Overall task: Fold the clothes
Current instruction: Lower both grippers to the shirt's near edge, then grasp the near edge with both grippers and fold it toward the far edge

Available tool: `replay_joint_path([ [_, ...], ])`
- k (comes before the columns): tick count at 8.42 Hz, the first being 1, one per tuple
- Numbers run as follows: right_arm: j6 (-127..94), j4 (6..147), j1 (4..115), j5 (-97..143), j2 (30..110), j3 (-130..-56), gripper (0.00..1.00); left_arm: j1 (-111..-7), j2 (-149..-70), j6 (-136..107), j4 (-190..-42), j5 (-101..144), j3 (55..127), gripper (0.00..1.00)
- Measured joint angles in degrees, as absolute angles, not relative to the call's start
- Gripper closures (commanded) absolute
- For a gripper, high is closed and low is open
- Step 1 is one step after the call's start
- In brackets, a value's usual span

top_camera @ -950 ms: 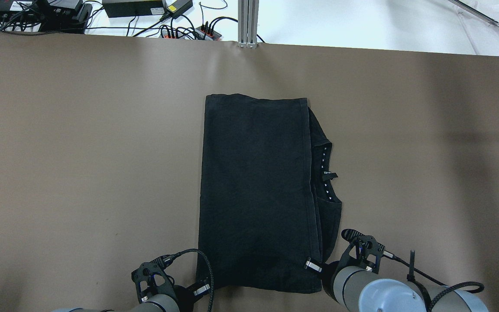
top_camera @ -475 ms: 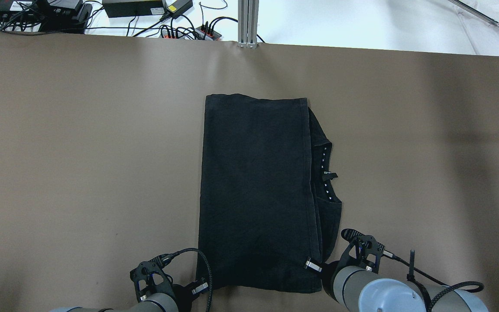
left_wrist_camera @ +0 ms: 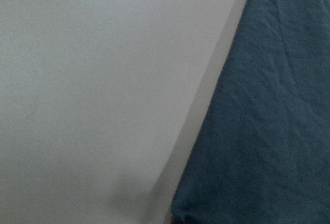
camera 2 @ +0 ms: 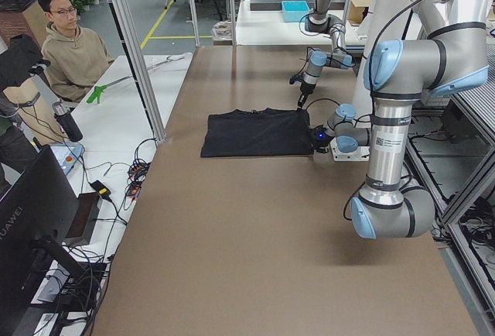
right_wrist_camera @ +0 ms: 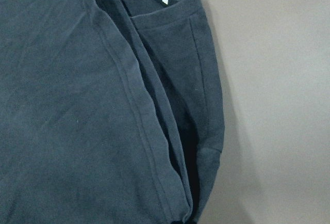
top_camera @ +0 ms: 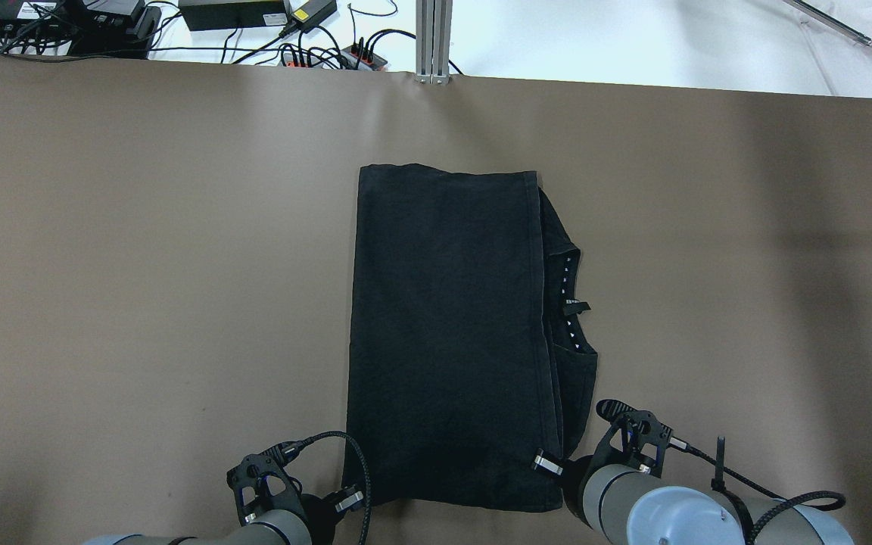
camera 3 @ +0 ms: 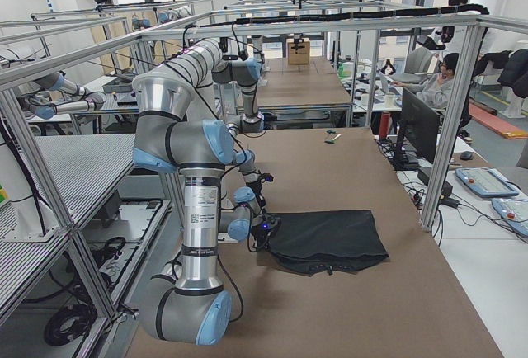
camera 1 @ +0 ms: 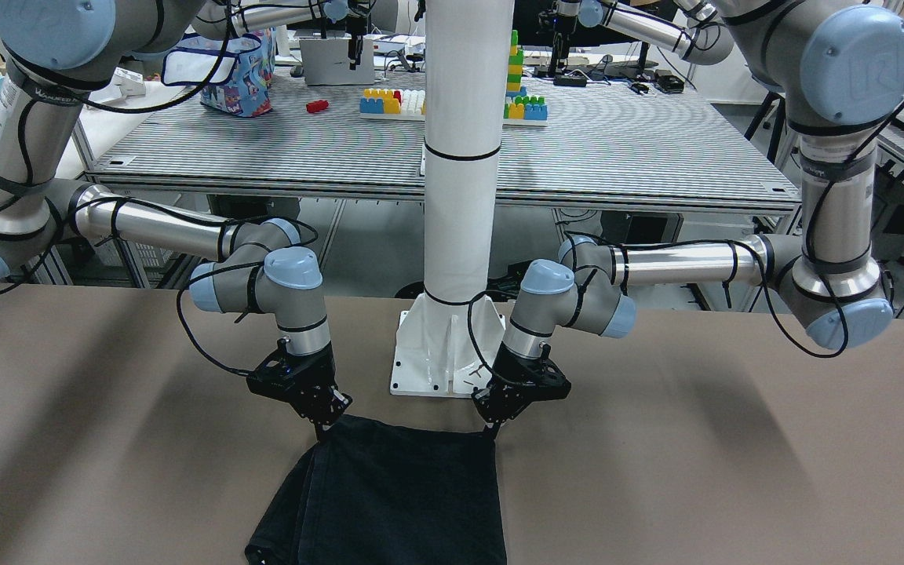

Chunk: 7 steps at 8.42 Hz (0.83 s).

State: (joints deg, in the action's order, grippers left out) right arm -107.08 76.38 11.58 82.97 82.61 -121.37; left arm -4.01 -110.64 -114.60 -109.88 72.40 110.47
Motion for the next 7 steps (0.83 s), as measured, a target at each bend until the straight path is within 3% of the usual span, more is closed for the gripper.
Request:
replay_joint_path([
  [4, -101.91, 76.39, 16.84, 88.98, 81.54, -123.05, 1.00, -12.52, -111.26, -111.65, -107.17, 80.71, 119.92, 1.00],
  [7, -95.28, 77.28, 34.08, 106.64, 75.45, -121.17, 1.00, -27.25, -117.06, -107.96, -106.29, 92.68, 115.96, 1.00],
])
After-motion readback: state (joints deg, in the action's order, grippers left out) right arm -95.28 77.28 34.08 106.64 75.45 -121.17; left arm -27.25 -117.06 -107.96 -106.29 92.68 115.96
